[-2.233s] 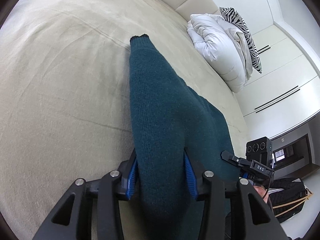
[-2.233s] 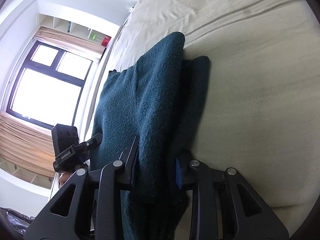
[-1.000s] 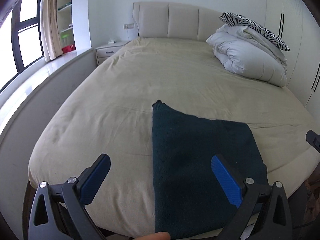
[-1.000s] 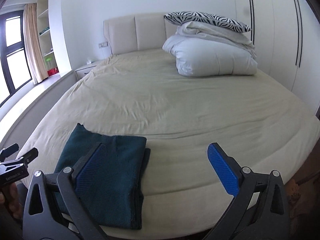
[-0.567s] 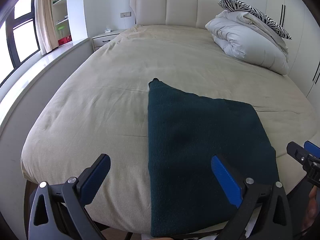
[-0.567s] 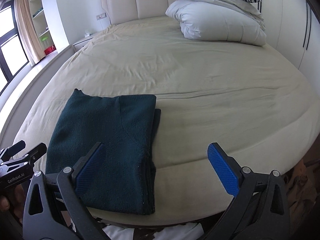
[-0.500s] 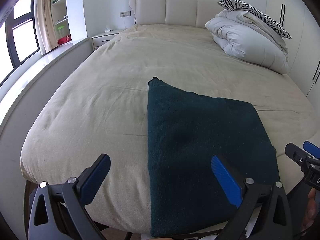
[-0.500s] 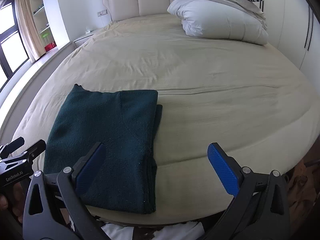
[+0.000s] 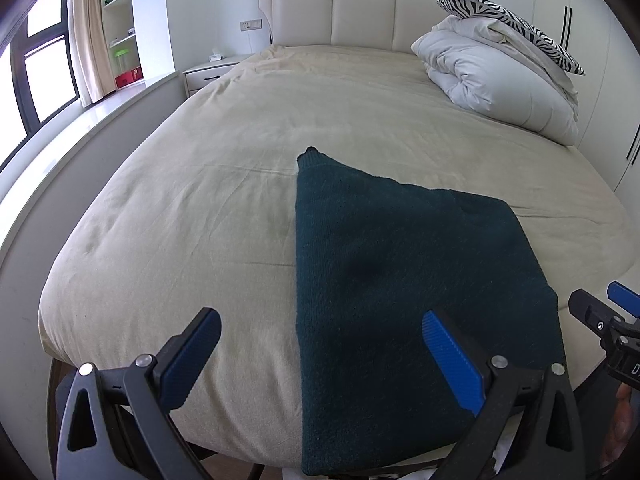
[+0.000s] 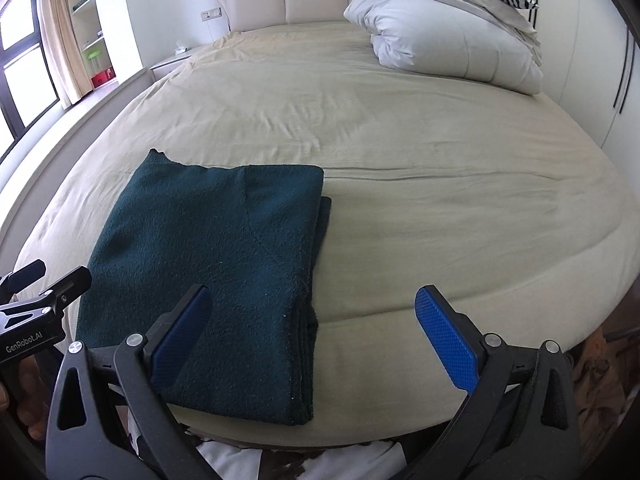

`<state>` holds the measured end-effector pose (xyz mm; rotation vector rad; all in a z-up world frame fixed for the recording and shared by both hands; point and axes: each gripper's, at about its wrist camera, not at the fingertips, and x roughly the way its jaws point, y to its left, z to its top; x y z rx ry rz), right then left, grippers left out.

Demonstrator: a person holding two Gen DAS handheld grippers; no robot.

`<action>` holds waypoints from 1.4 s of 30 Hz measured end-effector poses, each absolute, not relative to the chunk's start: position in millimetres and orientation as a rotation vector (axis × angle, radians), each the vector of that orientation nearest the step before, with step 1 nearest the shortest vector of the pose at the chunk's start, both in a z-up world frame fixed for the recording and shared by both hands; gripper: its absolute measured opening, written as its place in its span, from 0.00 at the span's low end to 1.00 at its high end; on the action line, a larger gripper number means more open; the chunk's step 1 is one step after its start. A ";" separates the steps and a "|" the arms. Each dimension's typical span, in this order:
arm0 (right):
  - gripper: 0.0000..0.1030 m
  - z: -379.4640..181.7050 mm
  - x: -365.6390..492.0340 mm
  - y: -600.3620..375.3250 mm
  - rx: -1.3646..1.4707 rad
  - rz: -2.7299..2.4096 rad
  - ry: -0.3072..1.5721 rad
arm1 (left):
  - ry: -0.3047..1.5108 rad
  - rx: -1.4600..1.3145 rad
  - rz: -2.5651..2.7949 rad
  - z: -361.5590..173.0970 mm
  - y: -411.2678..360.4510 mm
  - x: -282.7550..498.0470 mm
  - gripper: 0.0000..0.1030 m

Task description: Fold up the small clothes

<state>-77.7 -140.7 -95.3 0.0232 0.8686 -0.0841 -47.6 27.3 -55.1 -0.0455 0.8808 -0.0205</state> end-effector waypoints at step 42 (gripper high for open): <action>1.00 -102.9 -75.2 -132.6 0.027 -0.077 0.882 | 0.882 -0.044 -0.020 -57.3 27.2 -48.2 1.00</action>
